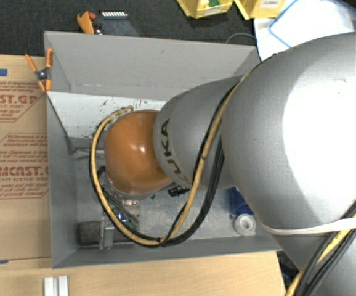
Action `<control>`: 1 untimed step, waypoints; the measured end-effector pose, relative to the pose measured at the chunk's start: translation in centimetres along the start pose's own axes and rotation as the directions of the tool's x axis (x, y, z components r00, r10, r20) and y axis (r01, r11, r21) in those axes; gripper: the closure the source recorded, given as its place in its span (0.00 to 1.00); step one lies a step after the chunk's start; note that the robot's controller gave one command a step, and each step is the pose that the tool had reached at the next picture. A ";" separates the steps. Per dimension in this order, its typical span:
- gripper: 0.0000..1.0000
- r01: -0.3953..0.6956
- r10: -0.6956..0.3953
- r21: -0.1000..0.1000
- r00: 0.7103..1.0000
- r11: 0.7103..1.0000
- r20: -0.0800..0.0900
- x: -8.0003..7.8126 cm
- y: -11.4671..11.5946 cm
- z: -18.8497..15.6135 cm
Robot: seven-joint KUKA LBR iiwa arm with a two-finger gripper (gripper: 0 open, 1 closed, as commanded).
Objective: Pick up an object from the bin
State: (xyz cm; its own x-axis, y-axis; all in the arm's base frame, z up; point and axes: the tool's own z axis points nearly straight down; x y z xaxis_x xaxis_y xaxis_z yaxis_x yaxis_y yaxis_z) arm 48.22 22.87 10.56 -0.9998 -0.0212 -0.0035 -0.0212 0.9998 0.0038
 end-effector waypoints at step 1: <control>0.00 0.068 -0.068 0.002 0.998 0.998 0.001 0.1 -0.1 0.4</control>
Offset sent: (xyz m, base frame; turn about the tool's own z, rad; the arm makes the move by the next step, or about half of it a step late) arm -0.0025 -0.0101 -0.0056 -0.1801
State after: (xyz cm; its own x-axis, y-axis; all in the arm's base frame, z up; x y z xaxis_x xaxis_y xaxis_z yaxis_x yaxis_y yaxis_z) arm 48.10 22.73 10.16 -0.9960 -0.0889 -0.0046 -0.0889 0.9960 0.0015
